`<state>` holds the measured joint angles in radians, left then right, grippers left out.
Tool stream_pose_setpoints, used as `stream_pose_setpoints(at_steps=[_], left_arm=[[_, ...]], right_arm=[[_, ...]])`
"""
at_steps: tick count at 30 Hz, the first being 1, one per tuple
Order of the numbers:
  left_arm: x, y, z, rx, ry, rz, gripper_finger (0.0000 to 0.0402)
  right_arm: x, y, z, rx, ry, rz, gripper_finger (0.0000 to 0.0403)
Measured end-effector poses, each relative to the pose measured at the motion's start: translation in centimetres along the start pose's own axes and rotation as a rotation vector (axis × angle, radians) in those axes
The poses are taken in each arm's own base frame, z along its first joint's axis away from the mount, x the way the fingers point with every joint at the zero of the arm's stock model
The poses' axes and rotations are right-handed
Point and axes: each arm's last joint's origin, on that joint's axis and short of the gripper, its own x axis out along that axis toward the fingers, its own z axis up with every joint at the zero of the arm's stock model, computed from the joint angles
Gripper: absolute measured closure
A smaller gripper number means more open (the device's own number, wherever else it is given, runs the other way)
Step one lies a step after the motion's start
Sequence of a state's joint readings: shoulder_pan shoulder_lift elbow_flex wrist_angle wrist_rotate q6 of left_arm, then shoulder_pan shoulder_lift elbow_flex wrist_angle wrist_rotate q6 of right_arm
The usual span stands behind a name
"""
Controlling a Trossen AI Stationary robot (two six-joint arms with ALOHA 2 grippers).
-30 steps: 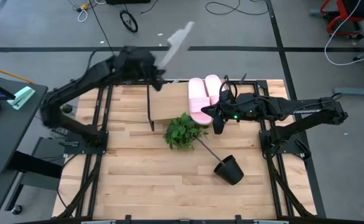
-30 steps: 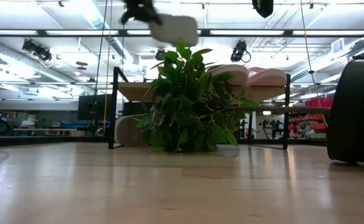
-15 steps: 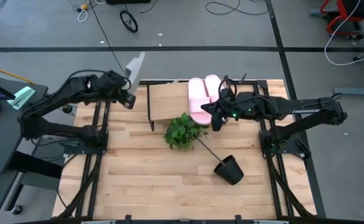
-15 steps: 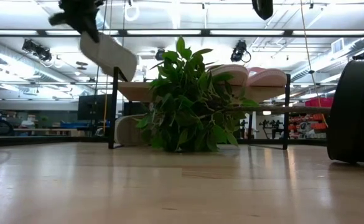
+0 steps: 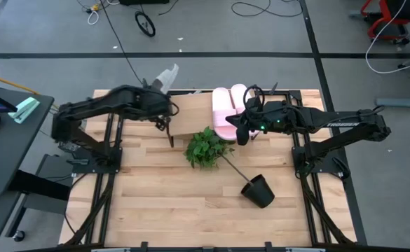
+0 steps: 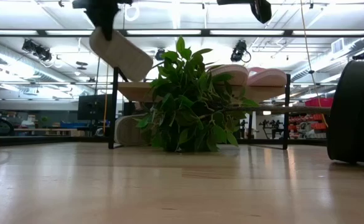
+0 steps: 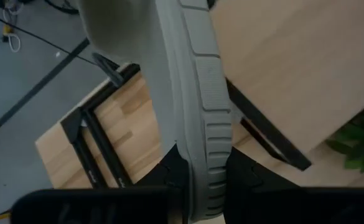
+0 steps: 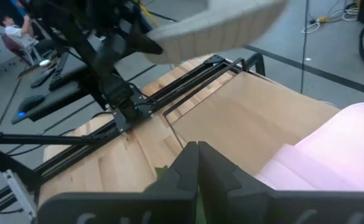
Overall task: Pick and place slides into the shelf
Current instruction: Put the bottom gray slides on the shelf
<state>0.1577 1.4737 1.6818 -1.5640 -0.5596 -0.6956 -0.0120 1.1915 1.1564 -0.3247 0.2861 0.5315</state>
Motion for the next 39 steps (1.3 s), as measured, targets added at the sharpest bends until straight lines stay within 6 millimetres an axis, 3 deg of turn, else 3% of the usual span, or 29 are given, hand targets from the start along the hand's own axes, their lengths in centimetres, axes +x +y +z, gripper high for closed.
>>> stream_pose_setpoints(at_steps=[5, 11, 27, 39], left_arm=[[0.8, -2.4, 0.6, 0.002, 0.033, 0.002, 0.0346], [0.6, -4.3, -0.1, -0.029, 0.060, -0.032, 0.0346], [-0.6, -6.1, -1.0, -0.228, 0.026, -0.119, 0.0346], [2.4, -9.5, -0.7, -0.190, 0.062, -0.029, 0.0346]], right_arm=[[0.0, 0.0, -0.2, -0.005, 0.025, 0.016, 0.0391], [0.0, 0.0, -0.2, -0.017, 0.035, 0.020, 0.0391], [0.0, 0.1, -0.3, -0.019, 0.056, 0.044, 0.0391], [-0.1, 0.4, -0.7, -0.026, 0.078, 0.066, 0.0391]])
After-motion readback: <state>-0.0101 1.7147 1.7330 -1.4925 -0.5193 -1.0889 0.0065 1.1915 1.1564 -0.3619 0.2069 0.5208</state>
